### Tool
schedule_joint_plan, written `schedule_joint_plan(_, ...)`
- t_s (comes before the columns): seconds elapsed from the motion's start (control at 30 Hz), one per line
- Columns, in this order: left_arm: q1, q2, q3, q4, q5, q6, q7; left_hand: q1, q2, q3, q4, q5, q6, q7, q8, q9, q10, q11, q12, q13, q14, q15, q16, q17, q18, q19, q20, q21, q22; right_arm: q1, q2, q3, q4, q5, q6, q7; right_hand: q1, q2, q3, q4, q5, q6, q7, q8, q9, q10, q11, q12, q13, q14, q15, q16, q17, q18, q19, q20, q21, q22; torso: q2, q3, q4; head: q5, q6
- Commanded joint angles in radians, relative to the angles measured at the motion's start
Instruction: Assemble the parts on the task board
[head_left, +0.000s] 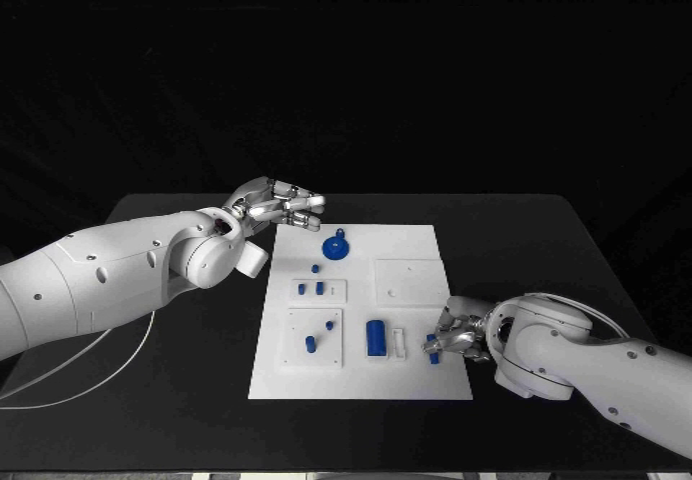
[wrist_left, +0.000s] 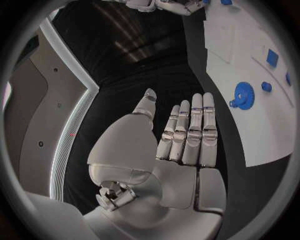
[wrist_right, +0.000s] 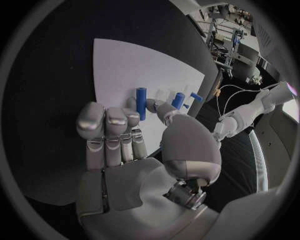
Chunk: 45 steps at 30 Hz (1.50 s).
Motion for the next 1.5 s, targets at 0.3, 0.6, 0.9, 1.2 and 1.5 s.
schedule_joint_plan(0.3,0.000,0.003,0.001,0.002,-0.005,0.021,0.001,0.002,0.010,0.003,0.000,0.001,-0.008,0.001,0.001,0.001,-0.001,0.005,0.002,0.000,-0.008,-0.002,-0.005,0.001,-0.007,0.002,0.005,-0.001,-0.002,-0.007,0.004,0.001,0.028,0.110,-0.032,0.022,0.014,-0.001,0.171,-0.187,-0.001,-0.032,0.017,0.003,-0.760,0.002,-0.010,-0.001,-0.001,0.000,-0.008,-0.007,-0.005,0.017,-0.004,-0.005,0.001,0.112,-0.001,-0.0018,0.0010,0.002,-0.001)
schedule_joint_plan(0.6,0.000,0.004,0.001,0.001,-0.007,0.026,0.000,0.002,0.010,0.003,0.000,0.001,-0.008,0.001,0.001,0.001,-0.001,0.005,0.002,0.000,-0.008,-0.002,-0.005,0.001,-0.007,0.002,0.005,-0.001,-0.002,-0.006,0.023,0.001,0.022,0.115,-0.041,0.025,0.017,0.001,0.154,-0.180,-0.016,-0.030,0.016,0.003,-0.760,0.002,-0.010,0.000,0.001,0.001,-0.008,-0.008,-0.006,0.016,-0.002,-0.005,-0.003,0.111,0.000,-0.0002,0.0000,0.005,-0.001)
schedule_joint_plan(0.9,0.000,0.005,0.001,0.001,-0.007,0.027,-0.001,0.002,0.010,0.003,0.000,0.001,-0.008,0.001,0.001,0.001,-0.001,0.005,0.002,0.000,-0.008,-0.002,-0.005,0.001,-0.007,0.002,0.005,-0.001,-0.002,-0.005,0.047,0.001,0.000,0.115,-0.042,0.026,0.014,0.005,0.127,-0.165,-0.048,-0.024,0.014,0.003,-0.760,0.003,-0.011,0.001,0.002,0.002,-0.009,-0.008,-0.007,0.015,0.000,-0.005,-0.011,0.111,0.001,-0.0007,0.0025,0.007,-0.003)
schedule_joint_plan(1.2,0.000,0.004,0.001,0.001,-0.007,0.027,-0.002,0.002,0.010,0.003,0.000,0.001,-0.008,0.001,0.001,0.001,-0.001,0.005,0.002,0.000,-0.008,-0.002,-0.005,0.001,-0.007,0.002,0.005,-0.001,-0.002,-0.004,0.056,0.001,-0.017,0.104,-0.058,0.023,0.012,0.028,0.024,-0.102,-0.233,0.015,-0.004,0.004,-0.759,0.007,-0.014,0.000,-0.001,0.004,-0.008,-0.011,-0.012,0.011,0.007,-0.003,-0.030,0.108,0.000,-0.0010,-0.0001,0.011,-0.004)
schedule_joint_plan(1.5,0.000,0.005,0.000,0.001,-0.009,0.030,-0.005,0.002,0.010,0.003,0.000,0.001,-0.008,0.001,0.001,0.001,-0.001,0.005,0.002,0.000,-0.008,-0.002,-0.005,0.001,-0.007,0.002,0.005,-0.001,-0.002,-0.002,0.069,0.001,-0.028,0.104,-0.059,0.023,0.029,0.024,-0.032,0.010,-0.441,0.065,-0.025,0.003,-0.759,0.012,-0.020,-0.008,-0.013,0.005,-0.012,-0.016,-0.020,0.004,0.014,-0.007,-0.052,0.109,0.000,-0.0001,0.0000,0.011,-0.003)
